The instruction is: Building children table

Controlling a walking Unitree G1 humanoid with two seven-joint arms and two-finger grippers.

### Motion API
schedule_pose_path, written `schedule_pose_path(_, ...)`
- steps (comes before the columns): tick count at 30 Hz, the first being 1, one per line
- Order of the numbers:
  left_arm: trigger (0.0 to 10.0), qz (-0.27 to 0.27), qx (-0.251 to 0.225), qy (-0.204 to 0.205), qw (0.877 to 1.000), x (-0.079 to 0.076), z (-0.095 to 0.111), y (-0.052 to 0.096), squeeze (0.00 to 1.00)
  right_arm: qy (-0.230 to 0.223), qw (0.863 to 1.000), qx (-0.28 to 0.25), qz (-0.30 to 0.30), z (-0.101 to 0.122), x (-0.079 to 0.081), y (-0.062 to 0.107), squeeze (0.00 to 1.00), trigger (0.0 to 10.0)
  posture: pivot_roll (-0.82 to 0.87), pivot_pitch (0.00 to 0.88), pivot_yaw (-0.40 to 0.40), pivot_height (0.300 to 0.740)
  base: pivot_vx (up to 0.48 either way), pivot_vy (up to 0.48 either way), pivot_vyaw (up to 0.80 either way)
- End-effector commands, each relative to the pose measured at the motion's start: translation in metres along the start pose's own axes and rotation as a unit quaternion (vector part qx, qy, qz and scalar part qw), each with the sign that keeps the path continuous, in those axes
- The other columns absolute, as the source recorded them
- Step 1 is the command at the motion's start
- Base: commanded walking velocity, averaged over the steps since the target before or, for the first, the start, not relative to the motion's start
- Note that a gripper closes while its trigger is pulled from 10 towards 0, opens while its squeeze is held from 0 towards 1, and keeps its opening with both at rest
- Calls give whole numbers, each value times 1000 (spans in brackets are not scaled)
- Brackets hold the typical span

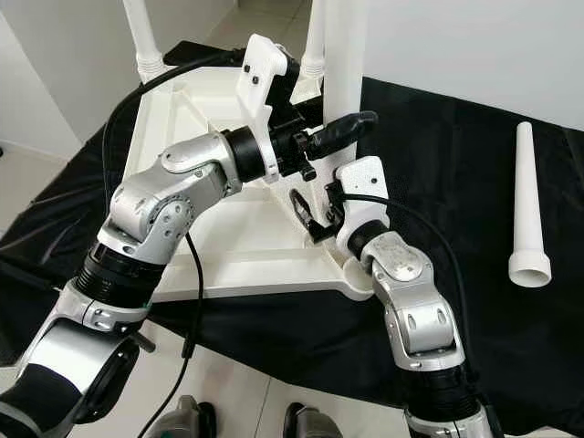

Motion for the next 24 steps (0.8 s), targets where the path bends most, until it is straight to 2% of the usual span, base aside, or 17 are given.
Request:
schedule_pose_path(1,10000,-40,-22,-17,999,-10,12,-4,0,2,1000,5,-2,-1,0,4,0,10000,17,142,-39,740,0,0,0)
schedule_pose_path(6,10000,-41,-22,-17,999,-10,12,-4,0,4,1000,5,-2,-1,1,4,0,10000,16,142,-39,740,0,0,0)
schedule_pose_path(7,10000,-41,-23,-17,999,-10,12,-4,0,4,1000,5,-1,-1,1,4,0,8980,16,142,-40,740,0,0,0)
schedule_pose_path(8,10000,-41,-23,-17,999,-10,12,-4,0,4,1000,5,-1,-1,1,4,0,8980,16,142,-40,740,0,0,0)
schedule_pose_path(9,10000,-41,-23,-17,999,-10,13,-5,0,3,1000,4,-1,0,1,4,0,4784,16,142,-40,740,0,0,0)
schedule_pose_path(10,10000,-42,-23,-17,999,-11,13,-5,0,1,1000,2,1,1,1,4,0,0,15,141,-39,740,0,0,0)
schedule_pose_path(19,10000,-49,-29,-15,998,-15,13,-5,0,-11,1000,-8,15,6,7,6,0,0,13,138,-38,740,0,0,0)
schedule_pose_path(24,10000,-56,-36,-11,998,-18,15,-4,0,-14,1000,-8,-1,6,3,6,0,0,13,135,-34,740,0,0,0)
Point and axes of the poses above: a point about 5 cm out from each wrist's last joint towards the gripper, its own y axis pointing back from the gripper into the wrist, its own z axis along the axis of the wrist's last joint, x = y × z, the point moved 5 cm from there along -y, pointing out of the wrist towards the gripper, and after that the axes turned 10 degrees about -y, right-handed, at the moved point
